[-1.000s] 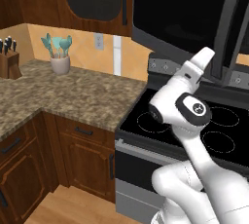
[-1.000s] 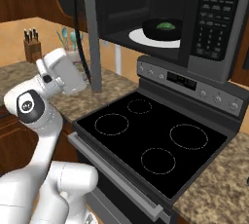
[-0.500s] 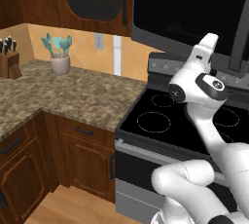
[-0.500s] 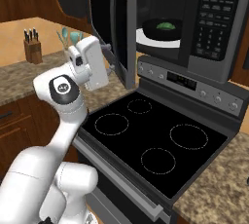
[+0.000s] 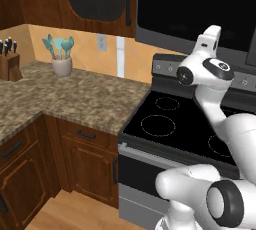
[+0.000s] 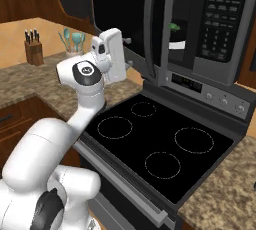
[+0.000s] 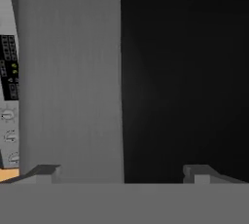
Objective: Pick the broccoli from the sink and place it in the bowl. Then pick the bowl and place it in the microwave. Then close the microwave door and press the start button.
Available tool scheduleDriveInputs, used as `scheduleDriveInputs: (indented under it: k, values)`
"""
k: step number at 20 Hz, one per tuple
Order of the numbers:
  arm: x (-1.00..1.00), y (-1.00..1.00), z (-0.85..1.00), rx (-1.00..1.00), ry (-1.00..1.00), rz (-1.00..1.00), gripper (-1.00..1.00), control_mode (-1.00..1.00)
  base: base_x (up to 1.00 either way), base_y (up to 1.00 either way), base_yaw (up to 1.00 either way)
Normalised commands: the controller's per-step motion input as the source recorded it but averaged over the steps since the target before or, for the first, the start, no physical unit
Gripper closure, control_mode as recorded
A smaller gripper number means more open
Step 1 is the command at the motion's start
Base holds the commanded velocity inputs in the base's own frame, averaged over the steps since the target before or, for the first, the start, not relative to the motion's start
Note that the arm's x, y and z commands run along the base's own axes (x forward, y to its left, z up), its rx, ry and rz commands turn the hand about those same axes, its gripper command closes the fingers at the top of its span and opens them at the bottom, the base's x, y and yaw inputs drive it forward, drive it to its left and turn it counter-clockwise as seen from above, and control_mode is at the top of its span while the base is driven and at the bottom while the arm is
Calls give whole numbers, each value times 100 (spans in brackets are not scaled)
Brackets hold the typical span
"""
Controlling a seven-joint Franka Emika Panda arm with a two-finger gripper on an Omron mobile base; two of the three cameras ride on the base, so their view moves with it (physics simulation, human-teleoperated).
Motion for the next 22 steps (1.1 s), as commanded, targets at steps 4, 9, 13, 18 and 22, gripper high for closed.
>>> scheduleDriveInputs:
  k: [4,9,13,18,22]
  values:
    - [53,-46,0,0,9,0,-100,-100,0,0,0]
    - [53,-41,0,1,1,0,-100,-100,0,0,0]
    - [51,-40,0,3,0,0,-100,-100,0,0,0]
    - [61,-35,-1,3,0,1,-100,-100,0,0,0]
    - [73,-36,-14,3,0,3,-100,-100,0,0,0]
